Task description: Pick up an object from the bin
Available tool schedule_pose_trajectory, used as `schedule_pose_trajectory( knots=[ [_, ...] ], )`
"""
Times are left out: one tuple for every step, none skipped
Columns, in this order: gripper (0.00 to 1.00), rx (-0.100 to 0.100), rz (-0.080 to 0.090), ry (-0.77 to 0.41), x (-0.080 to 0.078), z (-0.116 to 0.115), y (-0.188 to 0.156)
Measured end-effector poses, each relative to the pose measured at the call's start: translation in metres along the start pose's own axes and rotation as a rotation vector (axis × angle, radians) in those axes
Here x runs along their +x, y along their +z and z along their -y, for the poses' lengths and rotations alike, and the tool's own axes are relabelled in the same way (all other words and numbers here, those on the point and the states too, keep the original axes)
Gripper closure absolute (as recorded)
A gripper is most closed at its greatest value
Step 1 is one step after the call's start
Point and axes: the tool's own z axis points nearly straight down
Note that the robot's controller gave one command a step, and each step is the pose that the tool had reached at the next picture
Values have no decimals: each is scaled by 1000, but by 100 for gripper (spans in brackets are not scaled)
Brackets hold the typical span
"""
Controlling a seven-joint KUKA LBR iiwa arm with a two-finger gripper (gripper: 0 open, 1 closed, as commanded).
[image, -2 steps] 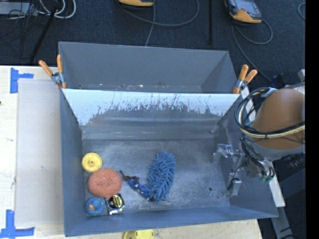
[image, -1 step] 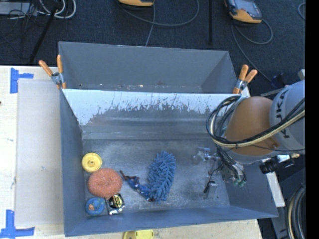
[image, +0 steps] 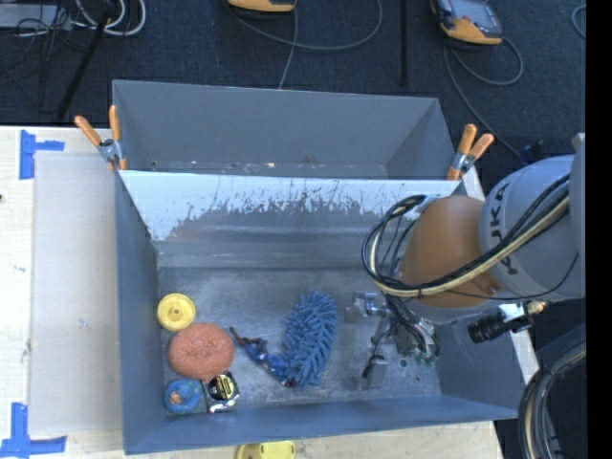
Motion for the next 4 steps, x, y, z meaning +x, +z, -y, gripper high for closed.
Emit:
schedule_pose_trajectory(
  knots=[
    [0,3,5,79,-11,-17,-16],
    [0,4,7,10,-38,-82,-2],
    [100,4,3,323,46,-92,-17],
    [100,5,3,322,46,-93,-17]
  ],
)
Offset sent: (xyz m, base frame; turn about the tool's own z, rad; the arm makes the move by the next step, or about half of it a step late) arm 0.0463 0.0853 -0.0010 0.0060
